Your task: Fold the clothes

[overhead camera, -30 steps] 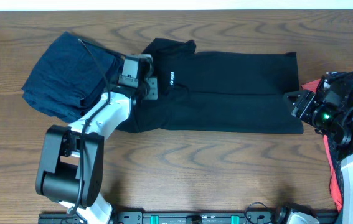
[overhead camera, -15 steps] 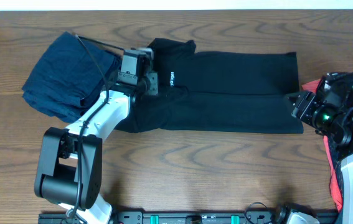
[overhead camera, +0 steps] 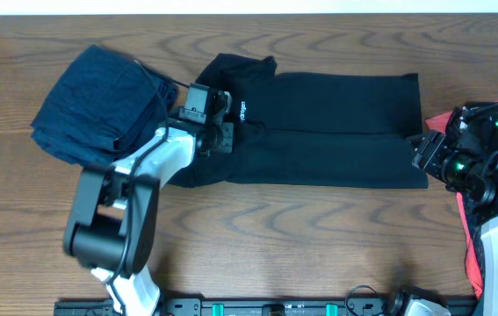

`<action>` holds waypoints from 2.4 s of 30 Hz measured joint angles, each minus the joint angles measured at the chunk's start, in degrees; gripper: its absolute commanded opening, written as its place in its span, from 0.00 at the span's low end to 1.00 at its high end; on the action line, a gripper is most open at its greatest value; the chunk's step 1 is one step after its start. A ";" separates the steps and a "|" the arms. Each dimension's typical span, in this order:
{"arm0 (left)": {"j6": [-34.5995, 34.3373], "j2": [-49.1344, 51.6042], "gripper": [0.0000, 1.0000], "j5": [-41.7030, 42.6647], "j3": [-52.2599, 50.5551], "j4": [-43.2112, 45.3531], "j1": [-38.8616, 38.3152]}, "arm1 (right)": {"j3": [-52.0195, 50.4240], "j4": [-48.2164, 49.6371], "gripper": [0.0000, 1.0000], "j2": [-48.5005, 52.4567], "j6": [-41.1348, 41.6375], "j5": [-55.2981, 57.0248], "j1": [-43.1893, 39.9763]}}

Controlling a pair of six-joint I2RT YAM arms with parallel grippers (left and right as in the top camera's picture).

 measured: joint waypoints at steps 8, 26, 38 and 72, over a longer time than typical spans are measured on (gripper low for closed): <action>0.20 2.67 0.06 0.26 -0.02 6.40 0.15 | -0.02 0.00 0.62 0.15 -0.02 0.04 0.00; 1.51 2.93 0.07 -5.03 4.68 13.92 0.11 | -0.02 0.20 0.63 0.24 0.00 1.44 0.00; 2.03 -3.23 0.56 -5.90 6.03 -16.92 0.13 | -0.63 -1.79 0.81 9.31 -0.02 12.11 -0.02; 2.73 0.55 0.06 -10.43 5.55 -29.77 6.32 | -0.83 8.37 0.01 38.45 0.13 15.28 -4.17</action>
